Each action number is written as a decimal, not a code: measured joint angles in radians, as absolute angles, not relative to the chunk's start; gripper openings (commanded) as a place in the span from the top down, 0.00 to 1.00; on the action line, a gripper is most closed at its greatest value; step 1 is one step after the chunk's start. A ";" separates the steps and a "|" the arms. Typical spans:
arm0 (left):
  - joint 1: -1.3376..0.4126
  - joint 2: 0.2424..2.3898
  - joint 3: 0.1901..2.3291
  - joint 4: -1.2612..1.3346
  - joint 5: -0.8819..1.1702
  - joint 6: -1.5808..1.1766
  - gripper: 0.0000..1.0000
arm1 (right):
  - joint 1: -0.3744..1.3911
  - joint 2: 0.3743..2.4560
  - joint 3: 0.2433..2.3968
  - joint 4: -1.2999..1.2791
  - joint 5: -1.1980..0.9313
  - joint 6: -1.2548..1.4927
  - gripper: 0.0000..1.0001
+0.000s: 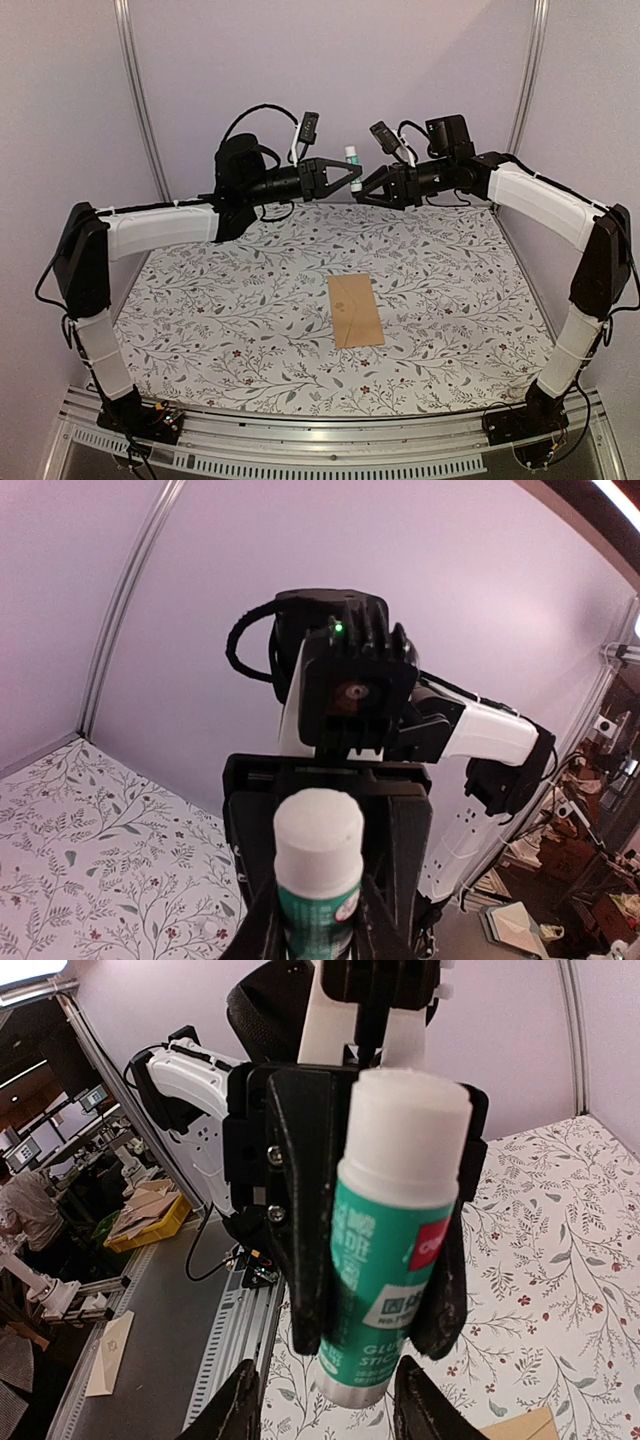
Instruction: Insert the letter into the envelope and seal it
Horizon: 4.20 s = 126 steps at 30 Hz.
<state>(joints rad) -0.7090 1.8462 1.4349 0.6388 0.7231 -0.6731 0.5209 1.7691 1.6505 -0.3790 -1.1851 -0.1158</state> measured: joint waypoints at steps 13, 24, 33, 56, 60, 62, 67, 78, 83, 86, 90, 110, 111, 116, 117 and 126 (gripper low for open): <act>-0.711 1.853 1.444 0.641 0.721 -0.685 1.00 | 0.519 1.773 1.650 -0.310 -1.169 0.019 0.98; -0.723 1.873 1.567 0.422 0.434 -0.661 1.00 | 0.558 1.734 1.680 -0.306 -0.737 0.032 1.00; -0.770 1.946 1.806 0.264 0.165 -0.667 1.00 | 0.775 1.636 1.638 -0.202 0.138 -0.080 0.89; -0.743 1.904 1.624 0.352 0.534 -0.546 1.00 | 0.414 1.524 1.522 -0.300 -0.912 -0.053 0.51; -0.743 1.904 1.624 0.399 0.625 -0.555 1.00 | 0.426 1.610 1.544 -0.318 -1.076 -0.049 0.50; -0.743 1.904 1.624 0.409 0.656 -0.561 1.00 | 0.431 1.640 1.546 -0.323 -1.118 -0.044 0.50; -0.743 1.904 1.624 0.424 0.694 -0.577 1.00 | 0.453 1.654 1.553 -0.319 -1.171 -0.036 0.51; -0.744 1.904 1.636 0.444 0.731 -0.604 1.00 | 0.471 1.655 1.564 -0.272 -1.182 0.020 0.74; -0.745 1.904 1.638 0.455 0.734 -0.606 1.00 | 0.471 1.655 1.564 -0.252 -1.172 0.057 0.87; -0.745 1.904 1.644 0.449 0.725 -0.603 1.00 | 0.471 1.655 1.564 -0.244 -1.158 0.080 0.96; -0.746 1.904 1.655 0.428 0.678 -0.596 1.00 | 0.471 1.657 1.580 -0.243 -1.104 0.094 1.00; -0.774 1.998 1.972 0.193 0.233 -0.546 1.00 | 0.781 1.610 1.677 -0.202 0.181 -0.075 0.72; -0.774 1.998 1.972 0.191 0.233 -0.544 1.00 | 0.784 1.610 1.673 -0.196 0.190 -0.076 0.67; -0.775 2.005 1.972 0.151 0.252 -0.532 1.00 | 0.783 1.587 1.609 -0.181 0.141 -0.096 0.51; -0.775 2.006 1.971 0.143 0.260 -0.530 1.00 | 0.773 1.575 1.594 -0.187 0.113 -0.094 0.50; -0.751 1.990 1.855 0.195 0.434 -0.481 1.00 | 0.484 1.430 1.528 -0.239 -0.433 -0.030 0.51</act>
<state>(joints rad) -0.7509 1.9900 1.8549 0.1951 0.4335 -0.4812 0.4839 1.4296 1.5284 -0.2390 -0.4332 -0.0303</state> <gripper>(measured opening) 0.156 0.499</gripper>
